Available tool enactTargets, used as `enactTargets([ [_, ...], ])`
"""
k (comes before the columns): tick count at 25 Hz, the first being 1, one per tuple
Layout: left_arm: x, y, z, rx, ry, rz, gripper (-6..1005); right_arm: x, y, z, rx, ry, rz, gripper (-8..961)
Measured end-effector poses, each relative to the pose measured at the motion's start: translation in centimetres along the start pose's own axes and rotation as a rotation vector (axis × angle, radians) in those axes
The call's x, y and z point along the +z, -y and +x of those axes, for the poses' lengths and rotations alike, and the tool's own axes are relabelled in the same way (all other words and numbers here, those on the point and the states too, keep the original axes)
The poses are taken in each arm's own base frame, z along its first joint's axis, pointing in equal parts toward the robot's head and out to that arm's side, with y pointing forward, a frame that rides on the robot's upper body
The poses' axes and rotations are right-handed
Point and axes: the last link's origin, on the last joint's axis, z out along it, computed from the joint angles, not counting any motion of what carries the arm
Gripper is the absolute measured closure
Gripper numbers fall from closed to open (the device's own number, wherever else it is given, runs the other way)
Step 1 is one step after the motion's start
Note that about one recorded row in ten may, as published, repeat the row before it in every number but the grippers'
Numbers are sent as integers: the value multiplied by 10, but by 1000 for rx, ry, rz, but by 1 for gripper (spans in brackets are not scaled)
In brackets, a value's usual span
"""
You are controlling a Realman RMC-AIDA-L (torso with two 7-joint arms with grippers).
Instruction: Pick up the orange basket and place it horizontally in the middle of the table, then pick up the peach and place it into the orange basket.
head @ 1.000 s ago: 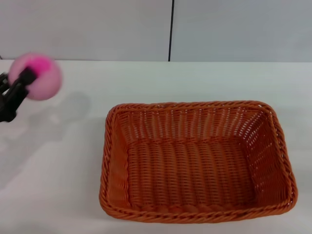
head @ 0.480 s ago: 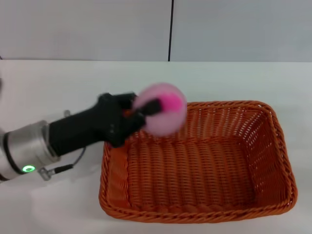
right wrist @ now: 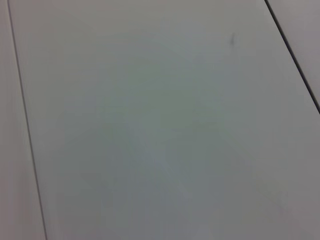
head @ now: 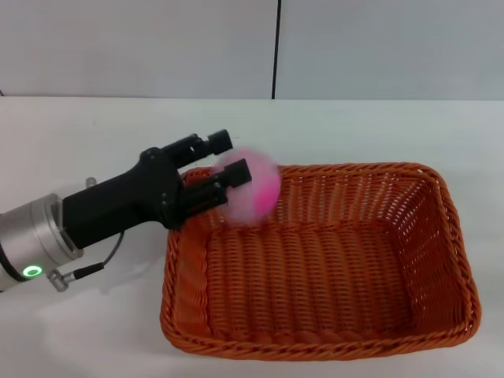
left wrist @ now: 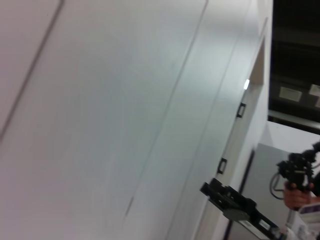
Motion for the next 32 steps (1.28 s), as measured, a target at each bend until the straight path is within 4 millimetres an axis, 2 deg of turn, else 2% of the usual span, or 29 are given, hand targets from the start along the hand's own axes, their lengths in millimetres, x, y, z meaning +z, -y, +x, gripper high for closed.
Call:
enactTargets([
  [13, -21, 6, 12, 19, -107, 94, 151, 2, -2, -1, 6, 14, -6, 436],
  [19, -47, 9, 21, 108, -322, 285, 156, -1, -1, -2, 26, 48, 11, 436],
  [20, -58, 6, 23, 173, -418, 371, 156, -1, -1, -2, 26, 54, 12, 436],
  [22, -61, 4, 23, 204, -465, 413, 156, -2, -1, -3, 25, 55, 14, 436],
  [24, -73, -1, 24, 322, -593, 567, 156, -3, 0, -3, 26, 59, 20, 436],
  [25, -83, -5, 24, 410, -666, 699, 156, -3, 0, -3, 27, 61, 23, 436],
  [32, -101, -6, 25, 485, -683, 842, 156, -8, 2, -3, 23, 73, 49, 436],
])
